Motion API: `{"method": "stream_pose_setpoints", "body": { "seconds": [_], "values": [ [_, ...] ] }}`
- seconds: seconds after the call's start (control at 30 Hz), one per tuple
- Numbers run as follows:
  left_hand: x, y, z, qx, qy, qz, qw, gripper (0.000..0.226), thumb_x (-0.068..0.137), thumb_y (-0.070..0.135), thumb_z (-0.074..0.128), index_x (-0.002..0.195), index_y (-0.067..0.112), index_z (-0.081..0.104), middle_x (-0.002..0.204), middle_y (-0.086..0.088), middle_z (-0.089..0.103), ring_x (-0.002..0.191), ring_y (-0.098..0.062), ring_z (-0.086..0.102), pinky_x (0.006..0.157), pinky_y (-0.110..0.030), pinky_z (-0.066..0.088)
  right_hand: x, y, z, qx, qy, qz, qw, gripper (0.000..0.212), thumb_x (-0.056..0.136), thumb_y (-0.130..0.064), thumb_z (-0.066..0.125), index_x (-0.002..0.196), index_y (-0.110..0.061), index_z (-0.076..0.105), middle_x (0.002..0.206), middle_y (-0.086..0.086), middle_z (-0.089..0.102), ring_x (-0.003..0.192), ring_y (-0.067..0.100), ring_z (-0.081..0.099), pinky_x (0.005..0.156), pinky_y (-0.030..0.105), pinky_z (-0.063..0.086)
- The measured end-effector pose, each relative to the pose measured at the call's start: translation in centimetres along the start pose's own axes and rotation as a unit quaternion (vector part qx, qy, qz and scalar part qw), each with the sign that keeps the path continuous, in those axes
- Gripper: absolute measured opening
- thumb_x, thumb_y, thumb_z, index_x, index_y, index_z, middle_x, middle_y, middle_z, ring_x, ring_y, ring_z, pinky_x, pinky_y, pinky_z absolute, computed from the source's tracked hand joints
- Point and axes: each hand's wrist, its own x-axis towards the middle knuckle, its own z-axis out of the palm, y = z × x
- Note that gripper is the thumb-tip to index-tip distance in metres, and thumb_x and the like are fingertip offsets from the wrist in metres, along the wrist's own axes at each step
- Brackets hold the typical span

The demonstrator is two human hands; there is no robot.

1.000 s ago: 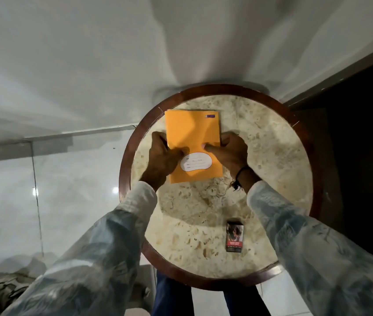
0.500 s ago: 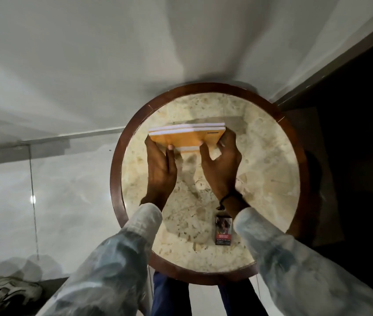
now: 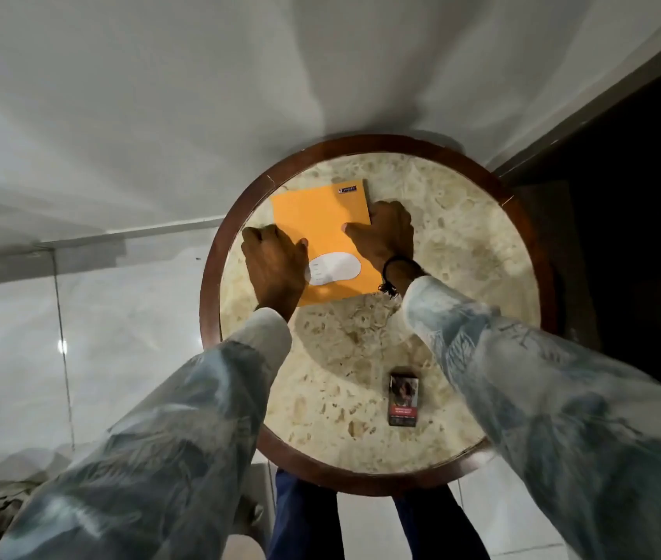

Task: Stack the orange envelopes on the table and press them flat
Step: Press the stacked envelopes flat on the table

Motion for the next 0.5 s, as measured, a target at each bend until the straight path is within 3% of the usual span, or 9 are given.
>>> {"method": "stream_pose_setpoints", "body": {
  "seconds": [0.13, 0.2, 0.3, 0.43, 0.5],
  "values": [
    [-1.2, 0.5, 0.5, 0.132, 0.056, 0.075, 0.987, 0.063, 0.1, 0.036, 0.051, 0.153, 0.006, 0.036, 0.157, -0.022, 0.04, 0.143, -0.042, 0.043, 0.114, -0.049, 0.041, -2.8, 1.4, -1.5, -0.015, 0.051, -0.023, 0.998, 0.051, 0.087, -0.034, 0.074, 0.131, -0.012, 0.061, 0.128, 0.013, 0.063, 0.121, 0.034, 0.06, 0.093, 0.044, 0.053],
    [-1.4, 1.1, 0.8, 0.147, 0.016, 0.157, 0.976, 0.065, 0.105, 0.038, 0.037, 0.162, 0.01, 0.022, 0.17, -0.018, 0.023, 0.157, -0.04, 0.024, 0.126, -0.055, 0.023, -6.0, 3.5, -2.1, -0.024, 0.059, -0.026, 0.998, 0.046, 0.089, -0.034, 0.071, 0.129, -0.015, 0.061, 0.122, 0.012, 0.065, 0.116, 0.035, 0.062, 0.09, 0.044, 0.054],
    [-1.2, 1.3, 2.3, 0.209, -0.084, 0.262, 0.939, 0.067, 0.107, 0.049, 0.025, 0.165, 0.02, 0.009, 0.175, -0.013, 0.003, 0.162, -0.037, 0.001, 0.13, -0.062, 0.006, -11.8, 7.9, -1.8, -0.089, 0.04, -0.018, 0.995, 0.047, 0.092, -0.039, 0.066, 0.131, -0.014, 0.058, 0.12, 0.013, 0.064, 0.116, 0.035, 0.061, 0.085, 0.044, 0.056],
    [-1.2, 0.9, 3.9, 0.227, -0.093, 0.248, 0.937, 0.07, 0.105, 0.051, 0.023, 0.165, 0.021, 0.005, 0.174, -0.015, -0.002, 0.161, -0.041, -0.003, 0.128, -0.065, 0.003, -17.9, 12.4, -0.4, -0.171, -0.02, 0.02, 0.985, 0.066, 0.087, -0.046, 0.066, 0.14, -0.012, 0.049, 0.129, 0.014, 0.058, 0.12, 0.038, 0.056, 0.083, 0.049, 0.058],
    [-1.1, 1.0, 3.8, 0.232, -0.096, 0.246, 0.936, 0.07, 0.105, 0.051, 0.023, 0.165, 0.019, 0.006, 0.174, -0.016, -0.001, 0.161, -0.042, -0.002, 0.127, -0.065, 0.004, -19.3, 13.4, 0.3, -0.179, -0.052, 0.041, 0.982, 0.065, 0.084, -0.043, 0.068, 0.137, -0.013, 0.046, 0.128, 0.013, 0.054, 0.118, 0.038, 0.056, 0.08, 0.048, 0.059]
  ]
}}
